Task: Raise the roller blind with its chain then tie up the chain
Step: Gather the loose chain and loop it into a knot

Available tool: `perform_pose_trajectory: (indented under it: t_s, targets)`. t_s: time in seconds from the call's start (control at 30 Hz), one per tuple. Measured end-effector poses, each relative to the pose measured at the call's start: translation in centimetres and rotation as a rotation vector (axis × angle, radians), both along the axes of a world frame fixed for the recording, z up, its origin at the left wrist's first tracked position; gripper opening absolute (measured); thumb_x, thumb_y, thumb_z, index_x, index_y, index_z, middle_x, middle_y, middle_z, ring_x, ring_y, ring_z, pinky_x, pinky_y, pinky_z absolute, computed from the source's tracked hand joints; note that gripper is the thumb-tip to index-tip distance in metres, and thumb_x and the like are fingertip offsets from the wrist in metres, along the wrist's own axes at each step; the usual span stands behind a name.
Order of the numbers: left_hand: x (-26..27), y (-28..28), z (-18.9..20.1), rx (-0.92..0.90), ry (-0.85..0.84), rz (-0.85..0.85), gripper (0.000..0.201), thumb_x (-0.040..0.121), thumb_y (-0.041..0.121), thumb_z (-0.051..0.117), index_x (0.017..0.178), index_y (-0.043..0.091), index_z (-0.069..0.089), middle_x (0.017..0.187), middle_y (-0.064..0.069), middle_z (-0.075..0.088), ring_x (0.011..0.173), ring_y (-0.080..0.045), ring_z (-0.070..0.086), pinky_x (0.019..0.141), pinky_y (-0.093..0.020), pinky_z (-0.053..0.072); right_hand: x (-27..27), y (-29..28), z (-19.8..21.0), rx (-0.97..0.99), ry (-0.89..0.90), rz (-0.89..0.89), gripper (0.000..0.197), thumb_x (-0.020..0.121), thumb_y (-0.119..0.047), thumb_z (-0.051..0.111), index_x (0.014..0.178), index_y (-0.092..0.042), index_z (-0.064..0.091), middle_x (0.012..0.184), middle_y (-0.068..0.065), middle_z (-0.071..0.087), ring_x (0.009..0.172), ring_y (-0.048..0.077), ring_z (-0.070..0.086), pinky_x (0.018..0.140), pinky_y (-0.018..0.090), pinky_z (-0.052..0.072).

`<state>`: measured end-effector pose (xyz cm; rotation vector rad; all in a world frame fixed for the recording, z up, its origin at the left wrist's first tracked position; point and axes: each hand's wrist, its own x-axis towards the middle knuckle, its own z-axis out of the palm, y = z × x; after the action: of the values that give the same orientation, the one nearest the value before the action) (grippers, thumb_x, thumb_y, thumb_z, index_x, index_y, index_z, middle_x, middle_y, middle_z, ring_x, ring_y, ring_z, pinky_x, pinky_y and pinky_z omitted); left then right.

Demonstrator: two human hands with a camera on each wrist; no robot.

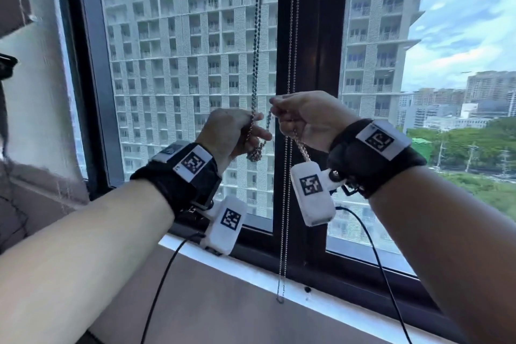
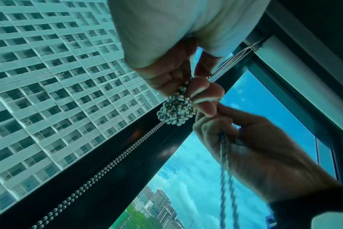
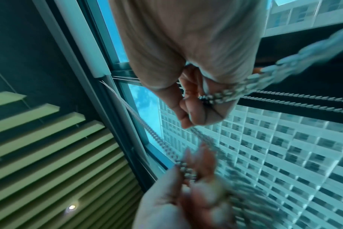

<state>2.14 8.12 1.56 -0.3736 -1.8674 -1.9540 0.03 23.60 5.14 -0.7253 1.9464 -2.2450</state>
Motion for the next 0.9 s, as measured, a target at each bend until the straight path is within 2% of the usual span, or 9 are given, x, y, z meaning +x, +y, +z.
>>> perform_pose_trajectory:
  t_s: [0.17,0.23,0.33,0.43,0.53,0.67,0.77,0.9]
  targets:
    - [0.6,0.6,0.7,-0.101,-0.023,-0.076,0.025,0.091,0.009,0.057,0.105,-0.011,0.059,0.081,-0.023,0.071,0.051,-0.020,0.062,0.047,-0.025,0.052,1.0,-0.5,1.8,-0.036,0.033,-0.062,0.024,0.093,0.004,0.044,0.109,0.010,0.061,0.076,0.011,0.062,0.053,0.011,0.048,0.047,0.021,0.044]
    - [0.4,0.7,0.8,-0.133,-0.035,-0.050,0.026,0.088,0.008,0.062,0.104,-0.012,0.062,0.081,-0.023,0.072,0.056,-0.021,0.066,0.053,-0.027,0.057,1.3,-0.8,2.1,-0.036,0.050,-0.052,0.024,0.090,0.000,0.052,0.110,0.010,0.061,0.077,0.012,0.063,0.053,0.013,0.052,0.048,0.024,0.046]
    - [0.4,1.1,0.6,-0.152,-0.007,0.021,0.021,0.085,0.006,0.066,0.098,-0.010,0.065,0.080,-0.023,0.072,0.058,-0.021,0.068,0.056,-0.027,0.058,1.6,-0.8,2.0,0.059,0.139,-0.052,0.020,0.087,-0.004,0.065,0.101,0.010,0.065,0.080,0.014,0.063,0.052,0.013,0.056,0.048,0.024,0.051]
    - [-0.1,1.0,0.3,-0.165,0.089,0.155,0.014,0.082,0.004,0.067,0.091,-0.007,0.066,0.075,-0.017,0.068,0.063,-0.023,0.065,0.065,-0.036,0.058,1.7,-0.5,1.7,0.118,0.211,-0.110,0.019,0.087,0.000,0.067,0.100,0.013,0.066,0.081,0.017,0.064,0.052,0.013,0.059,0.049,0.022,0.054]
    - [-0.8,0.6,0.0,-0.142,0.132,0.237,0.019,0.079,0.009,0.072,0.087,-0.007,0.068,0.071,-0.008,0.062,0.067,-0.019,0.059,0.069,-0.037,0.056,1.8,-0.3,1.5,0.085,0.175,-0.137,0.016,0.087,0.006,0.064,0.100,0.015,0.065,0.078,0.020,0.064,0.051,0.018,0.063,0.048,0.025,0.056]
    - [-0.6,0.7,-0.2,-0.121,0.141,0.196,0.039,0.070,0.023,0.080,0.087,-0.010,0.067,0.070,-0.007,0.061,0.066,-0.019,0.053,0.066,-0.032,0.049,1.8,-0.3,1.3,0.068,0.137,-0.144,0.015,0.086,0.009,0.064,0.099,0.016,0.065,0.083,0.024,0.066,0.059,0.024,0.068,0.055,0.031,0.061]
    - [-0.7,0.8,-0.3,-0.045,0.114,0.141,0.034,0.075,0.015,0.076,0.090,-0.014,0.066,0.069,-0.010,0.065,0.062,-0.020,0.059,0.064,-0.032,0.053,1.7,-0.4,1.2,0.054,0.118,-0.163,0.012,0.085,0.010,0.064,0.095,0.016,0.065,0.088,0.026,0.066,0.066,0.030,0.070,0.062,0.037,0.063]
    - [-0.4,0.8,-0.1,0.136,0.038,0.037,0.028,0.086,0.006,0.062,0.098,-0.019,0.059,0.074,-0.020,0.063,0.059,-0.027,0.062,0.055,-0.034,0.054,1.5,-0.6,1.0,0.054,0.115,-0.189,0.016,0.085,0.013,0.062,0.100,0.018,0.064,0.084,0.025,0.067,0.063,0.031,0.071,0.063,0.040,0.063]
